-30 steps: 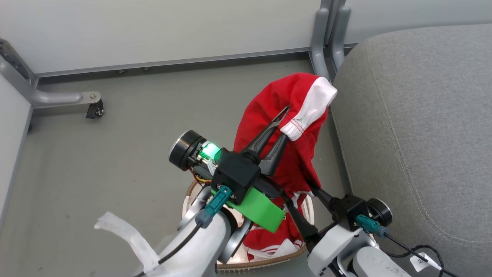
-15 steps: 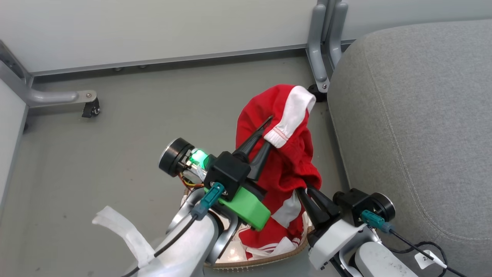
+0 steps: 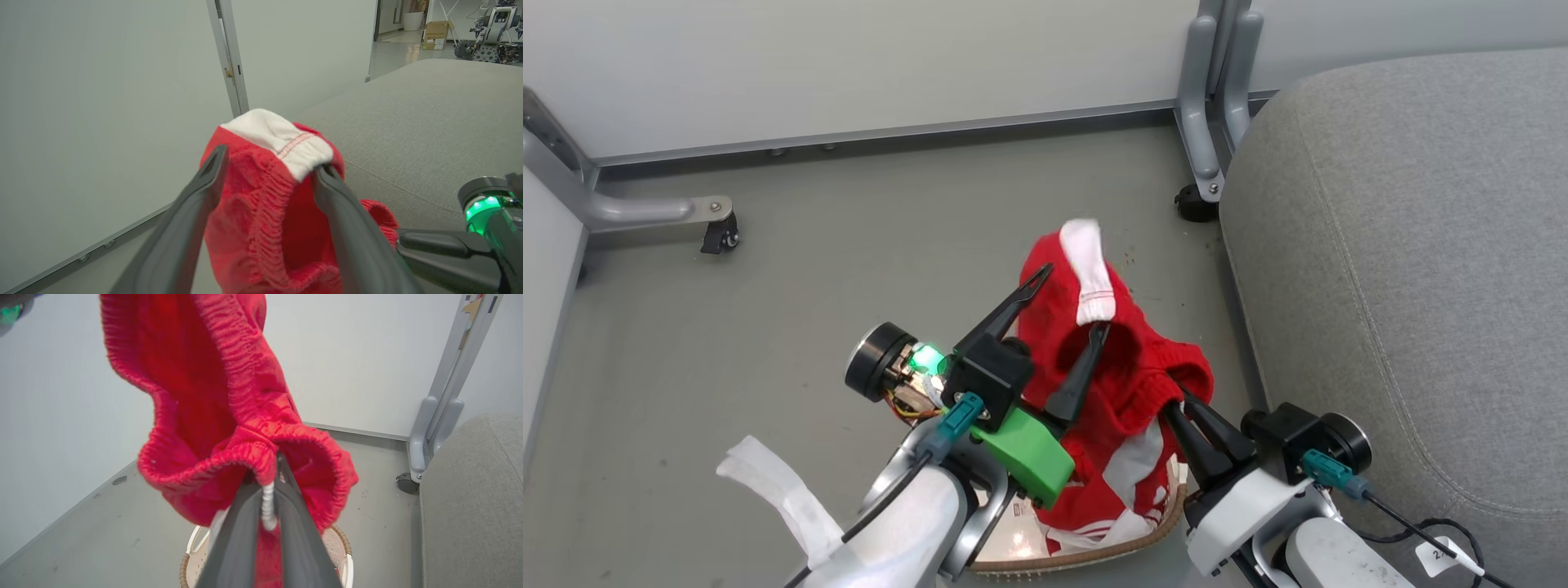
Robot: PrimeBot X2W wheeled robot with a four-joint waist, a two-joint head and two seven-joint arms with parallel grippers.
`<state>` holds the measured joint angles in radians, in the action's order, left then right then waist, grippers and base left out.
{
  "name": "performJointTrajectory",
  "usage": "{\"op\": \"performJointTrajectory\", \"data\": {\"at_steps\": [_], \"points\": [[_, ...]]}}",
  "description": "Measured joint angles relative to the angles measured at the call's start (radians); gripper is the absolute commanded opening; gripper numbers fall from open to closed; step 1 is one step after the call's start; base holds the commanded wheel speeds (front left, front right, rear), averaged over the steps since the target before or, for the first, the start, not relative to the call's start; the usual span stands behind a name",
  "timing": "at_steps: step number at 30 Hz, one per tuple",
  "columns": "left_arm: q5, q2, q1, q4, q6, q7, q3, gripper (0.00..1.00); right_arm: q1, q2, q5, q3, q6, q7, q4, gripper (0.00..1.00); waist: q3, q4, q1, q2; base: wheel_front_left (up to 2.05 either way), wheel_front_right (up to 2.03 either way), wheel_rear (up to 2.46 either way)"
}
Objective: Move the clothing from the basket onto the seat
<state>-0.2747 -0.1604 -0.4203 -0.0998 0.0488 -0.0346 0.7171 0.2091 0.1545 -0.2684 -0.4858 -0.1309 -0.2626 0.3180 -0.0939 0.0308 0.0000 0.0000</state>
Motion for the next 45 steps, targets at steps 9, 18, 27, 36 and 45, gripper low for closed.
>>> {"op": "performJointTrajectory", "data": {"at_steps": [9,18,27,36,45], "points": [[-0.016,-0.012,0.006,0.002,-0.001,0.022,0.005,1.0,-0.003,0.004,-0.004,-0.005,0.0,0.0,-0.012,0.0,0.012,0.004,0.0,0.0,0.0,0.0,0.0],[-0.03,-0.023,0.014,0.005,-0.001,0.046,0.011,1.0,-0.009,0.004,-0.009,0.008,0.0,0.0,-0.033,0.0,0.013,0.007,0.0,0.0,0.0,0.0,0.0],[-0.065,-0.036,0.02,0.019,-0.031,0.068,0.026,1.0,-0.015,0.003,-0.008,0.014,0.0,0.0,-0.038,0.0,0.01,0.012,0.0,0.0,0.0,0.0,0.0],[-0.066,-0.058,0.028,0.034,-0.007,0.045,0.001,1.0,-0.013,0.002,-0.002,0.035,0.0,0.0,-0.058,0.0,0.0,0.05,0.0,0.0,0.0,0.0,0.0],[-0.072,-0.088,0.041,0.045,0.004,0.025,-0.012,1.0,-0.007,-0.002,0.017,0.108,0.0,0.0,-0.14,0.0,-0.02,0.154,0.0,0.0,0.0,0.0,0.0]]}}
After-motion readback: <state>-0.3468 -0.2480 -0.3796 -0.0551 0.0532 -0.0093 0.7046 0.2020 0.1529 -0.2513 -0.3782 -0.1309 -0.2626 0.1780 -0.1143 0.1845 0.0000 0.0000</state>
